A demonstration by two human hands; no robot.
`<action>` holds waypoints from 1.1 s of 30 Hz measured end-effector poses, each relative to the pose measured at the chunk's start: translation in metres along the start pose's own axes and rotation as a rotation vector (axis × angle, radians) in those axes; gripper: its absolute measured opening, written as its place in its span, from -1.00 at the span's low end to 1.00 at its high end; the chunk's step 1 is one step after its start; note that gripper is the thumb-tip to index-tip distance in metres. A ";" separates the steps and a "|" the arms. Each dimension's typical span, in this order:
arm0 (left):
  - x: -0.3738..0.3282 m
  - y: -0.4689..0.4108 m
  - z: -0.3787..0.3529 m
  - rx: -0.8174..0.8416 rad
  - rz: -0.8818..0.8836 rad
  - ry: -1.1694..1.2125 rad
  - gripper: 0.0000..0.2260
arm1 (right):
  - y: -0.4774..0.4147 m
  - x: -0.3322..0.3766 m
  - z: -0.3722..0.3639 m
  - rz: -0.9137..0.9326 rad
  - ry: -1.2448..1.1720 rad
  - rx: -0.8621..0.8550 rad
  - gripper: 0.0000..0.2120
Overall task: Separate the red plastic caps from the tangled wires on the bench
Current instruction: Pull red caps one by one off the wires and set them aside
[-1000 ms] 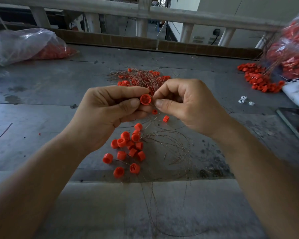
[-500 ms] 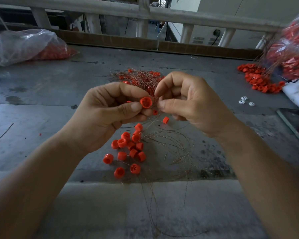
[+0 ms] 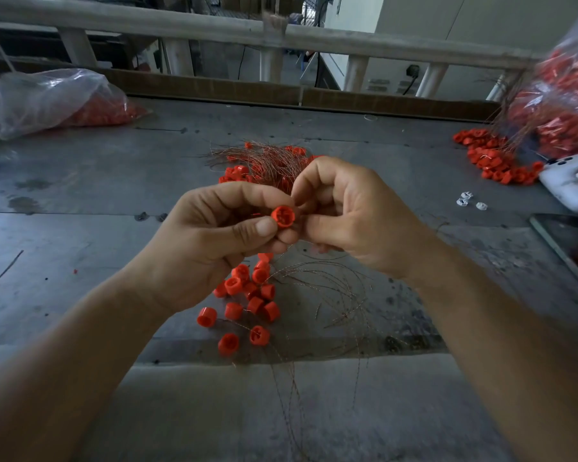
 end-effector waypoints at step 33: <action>0.002 0.000 -0.007 0.057 0.026 0.162 -0.84 | -0.010 -0.101 0.085 -0.317 0.693 -0.309 -0.87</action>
Point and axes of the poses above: each hand's wrist, its own y-axis away from the middle knuckle, its own z-axis out of the back of the hand, x = y × z, the point moved 10 cm from there along -y, towards the middle knuckle, and after that the axes turned 6 degrees about x, right-handed, at the moved point
